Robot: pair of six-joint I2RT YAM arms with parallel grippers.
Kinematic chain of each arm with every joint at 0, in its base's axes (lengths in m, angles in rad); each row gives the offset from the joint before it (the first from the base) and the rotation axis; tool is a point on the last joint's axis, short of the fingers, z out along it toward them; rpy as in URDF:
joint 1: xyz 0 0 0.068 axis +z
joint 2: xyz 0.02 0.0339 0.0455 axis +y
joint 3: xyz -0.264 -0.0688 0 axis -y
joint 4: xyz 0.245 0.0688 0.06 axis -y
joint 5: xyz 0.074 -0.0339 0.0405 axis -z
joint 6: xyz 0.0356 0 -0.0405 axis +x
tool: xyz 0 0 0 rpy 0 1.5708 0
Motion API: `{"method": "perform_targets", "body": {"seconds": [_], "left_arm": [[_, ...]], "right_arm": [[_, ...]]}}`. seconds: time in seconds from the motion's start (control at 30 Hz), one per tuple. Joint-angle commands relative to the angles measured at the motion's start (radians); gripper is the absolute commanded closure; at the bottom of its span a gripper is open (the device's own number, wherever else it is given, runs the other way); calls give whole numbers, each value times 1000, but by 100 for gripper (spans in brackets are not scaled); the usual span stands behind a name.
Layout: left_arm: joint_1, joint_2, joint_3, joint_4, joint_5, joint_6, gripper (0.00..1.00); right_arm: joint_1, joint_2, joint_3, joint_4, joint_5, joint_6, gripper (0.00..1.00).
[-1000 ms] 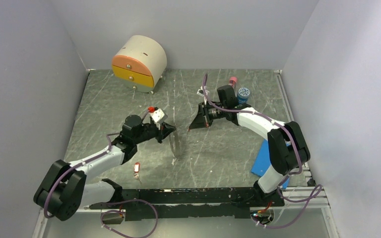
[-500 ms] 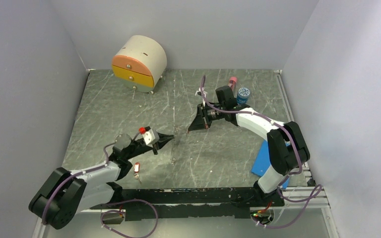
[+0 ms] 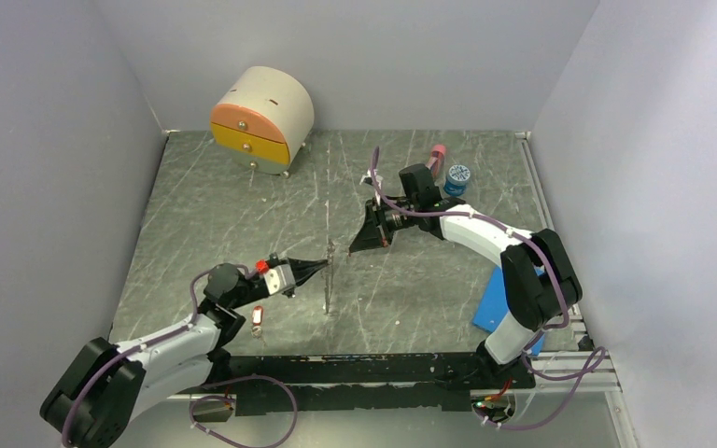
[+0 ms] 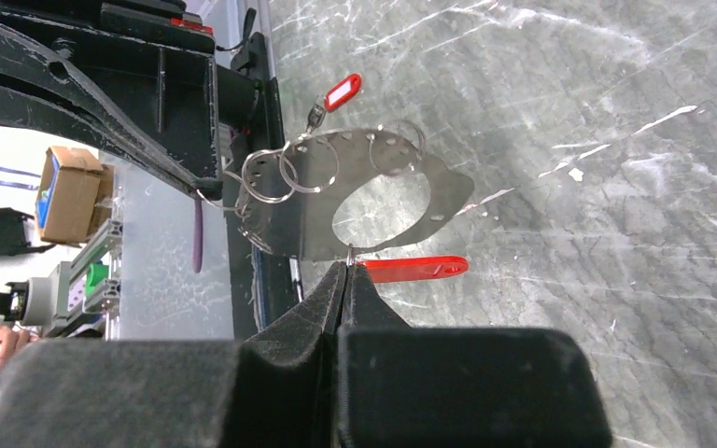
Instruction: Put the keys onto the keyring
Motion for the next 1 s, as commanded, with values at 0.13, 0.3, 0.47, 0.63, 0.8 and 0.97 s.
{"method": "perform_targets", "body": {"seconds": [0.13,0.3,0.47,0.63,0.8,0.97], "left_arm": [[-10,-34,-1,34,38,49,97],[-14,-36,-1,38,48,57,97],[-16,-45,14,-1,31,39,97],[-16,-65,115,-228,-47,-36,97],[-22,-42,181,-363,-94,-31,97],[-40,-5,199,-420,-133,4,97]], "right_arm": [[8,-15,43,6,-44,-42,100],[10,-15,39,12,-47,-40,100],[12,-25,39,18,-50,-42,100],[24,-29,63,-27,-19,-61,100],[51,-20,95,-87,16,-92,100],[59,-17,102,-139,48,-118,100]]}}
